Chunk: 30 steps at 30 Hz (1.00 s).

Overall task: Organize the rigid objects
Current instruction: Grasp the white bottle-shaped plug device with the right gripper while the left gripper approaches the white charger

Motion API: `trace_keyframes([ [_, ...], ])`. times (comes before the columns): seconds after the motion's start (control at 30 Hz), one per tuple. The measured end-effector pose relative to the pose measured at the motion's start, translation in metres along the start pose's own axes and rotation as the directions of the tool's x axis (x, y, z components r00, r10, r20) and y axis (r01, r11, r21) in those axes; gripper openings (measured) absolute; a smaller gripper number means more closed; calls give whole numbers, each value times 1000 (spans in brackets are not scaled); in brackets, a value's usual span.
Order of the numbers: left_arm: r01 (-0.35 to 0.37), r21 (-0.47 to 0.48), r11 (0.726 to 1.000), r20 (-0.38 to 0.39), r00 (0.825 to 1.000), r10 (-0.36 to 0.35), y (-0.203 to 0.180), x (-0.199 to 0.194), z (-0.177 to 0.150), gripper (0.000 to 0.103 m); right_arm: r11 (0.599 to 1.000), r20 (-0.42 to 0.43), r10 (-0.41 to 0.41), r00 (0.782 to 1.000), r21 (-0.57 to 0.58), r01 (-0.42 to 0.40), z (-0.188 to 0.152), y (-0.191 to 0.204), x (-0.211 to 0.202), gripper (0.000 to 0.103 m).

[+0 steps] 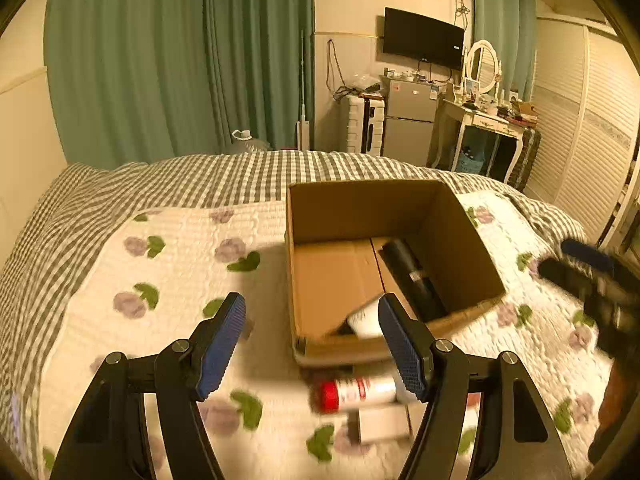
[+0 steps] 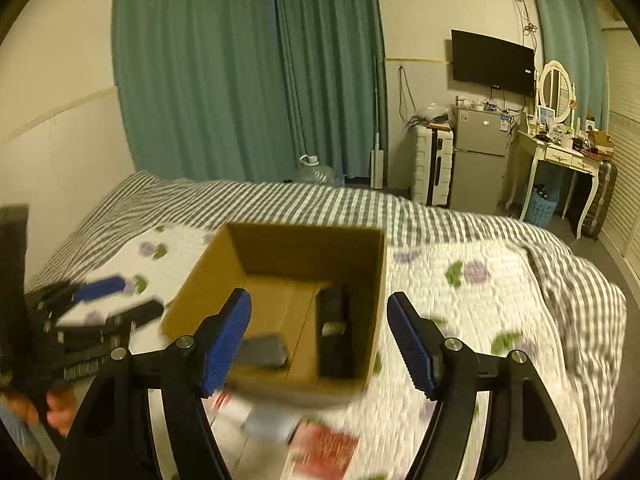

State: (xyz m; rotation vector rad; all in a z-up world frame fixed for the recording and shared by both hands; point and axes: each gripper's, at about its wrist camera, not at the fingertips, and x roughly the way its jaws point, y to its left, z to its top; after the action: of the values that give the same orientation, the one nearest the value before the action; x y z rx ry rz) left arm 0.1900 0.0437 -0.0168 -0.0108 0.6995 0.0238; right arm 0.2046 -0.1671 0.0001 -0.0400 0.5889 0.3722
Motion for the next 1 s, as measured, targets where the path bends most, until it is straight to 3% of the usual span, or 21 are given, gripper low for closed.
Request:
trace_keyframes([
  [0.27,17,-9,1000,-20,1000,-17,-3,-43,-52,72,999,-141,-10,990,-53,3,-72,26,-36,70],
  [0.43,16,-32,999,-63,998,-18,-8,-42,-96,72,997,-235,4,972,-78,-23,-115,41,-27,70],
  [0.57,16,-39,999,-117,993,-20,-12,-28,-124,72,994,-343,13,939,-97,-50,-151,51,-7,70],
  [0.77,25,-27,999,-178,984,-29,-14,-9,-149,72,989,-488,-38,872,-143,-37,-188,55,27,70],
  [0.87,20,-30,999,-200,980,-25,-12,-2,-155,72,988,-509,-45,859,-150,-38,-190,55,36,65],
  [0.93,10,-31,999,-209,978,-16,-10,1,-156,72,988,-505,-30,863,-143,-50,-190,55,36,47],
  [1.0,3,-34,999,-216,976,-10,-10,3,-156,72,988,-489,-22,872,-142,-54,-188,55,32,41],
])
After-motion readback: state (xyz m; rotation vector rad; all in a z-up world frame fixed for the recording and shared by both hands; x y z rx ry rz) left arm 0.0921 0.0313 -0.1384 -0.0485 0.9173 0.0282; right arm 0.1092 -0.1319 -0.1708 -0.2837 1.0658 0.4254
